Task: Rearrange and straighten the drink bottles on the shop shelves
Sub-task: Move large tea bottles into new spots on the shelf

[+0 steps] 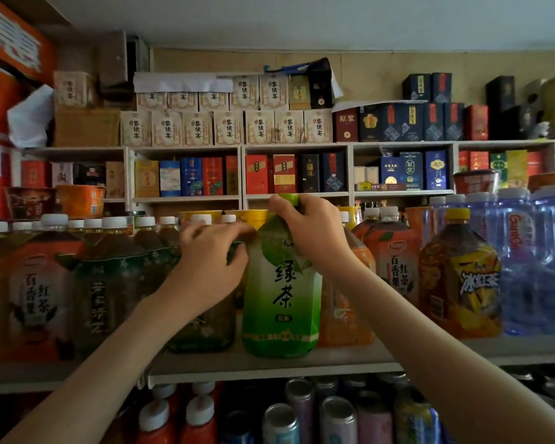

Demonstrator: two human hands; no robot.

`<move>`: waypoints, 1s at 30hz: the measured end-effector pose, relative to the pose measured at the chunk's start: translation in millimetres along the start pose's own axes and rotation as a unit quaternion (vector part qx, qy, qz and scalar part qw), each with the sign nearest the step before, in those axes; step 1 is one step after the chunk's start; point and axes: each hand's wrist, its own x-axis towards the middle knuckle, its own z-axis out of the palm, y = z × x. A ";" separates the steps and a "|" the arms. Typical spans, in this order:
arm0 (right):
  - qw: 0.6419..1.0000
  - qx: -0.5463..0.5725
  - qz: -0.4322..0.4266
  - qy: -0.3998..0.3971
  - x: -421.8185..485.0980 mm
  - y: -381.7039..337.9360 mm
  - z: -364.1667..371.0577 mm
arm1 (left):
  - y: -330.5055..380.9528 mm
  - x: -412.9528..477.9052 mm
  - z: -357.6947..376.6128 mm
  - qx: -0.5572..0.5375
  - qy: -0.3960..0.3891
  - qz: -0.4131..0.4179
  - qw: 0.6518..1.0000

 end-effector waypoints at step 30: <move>0.993 -0.066 0.094 0.003 -25.9 46.6 -163.5 | 106.9 35.7 71.3 -0.223 -0.120 -0.167 0.953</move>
